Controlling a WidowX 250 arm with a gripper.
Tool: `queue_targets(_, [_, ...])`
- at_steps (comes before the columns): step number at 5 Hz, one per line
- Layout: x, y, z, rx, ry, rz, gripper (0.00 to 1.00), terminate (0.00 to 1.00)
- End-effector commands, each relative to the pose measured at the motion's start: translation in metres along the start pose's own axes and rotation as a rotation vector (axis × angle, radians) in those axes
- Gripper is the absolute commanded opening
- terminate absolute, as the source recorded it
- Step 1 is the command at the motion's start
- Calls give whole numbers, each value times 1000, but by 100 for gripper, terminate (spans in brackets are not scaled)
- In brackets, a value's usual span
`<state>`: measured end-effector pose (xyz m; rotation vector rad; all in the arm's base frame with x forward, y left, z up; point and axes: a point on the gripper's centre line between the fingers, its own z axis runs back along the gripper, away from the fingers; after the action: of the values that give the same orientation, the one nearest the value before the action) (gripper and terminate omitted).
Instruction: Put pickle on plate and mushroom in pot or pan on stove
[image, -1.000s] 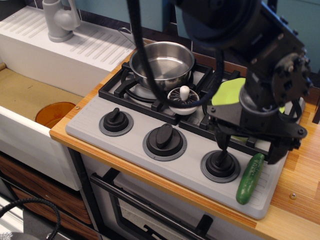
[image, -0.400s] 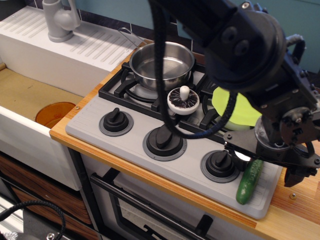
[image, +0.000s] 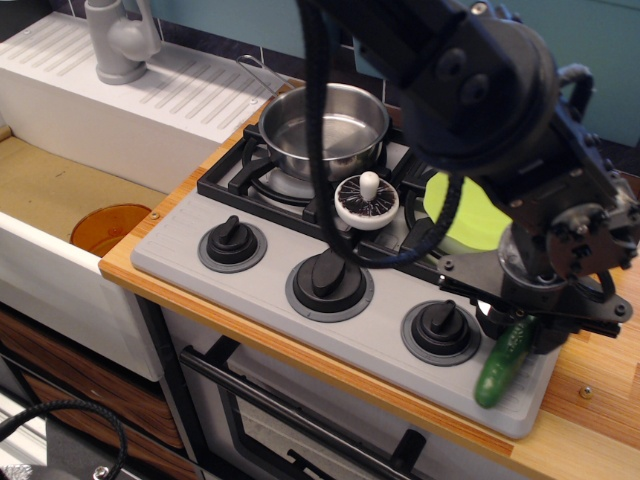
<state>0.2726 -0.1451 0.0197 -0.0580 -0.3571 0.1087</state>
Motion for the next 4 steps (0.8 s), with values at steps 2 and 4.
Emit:
queue_targets(2, [29, -5, 59, -68, 106, 41, 0, 0])
queue_targets(4, [83, 6, 54, -58, 132, 17, 0, 0])
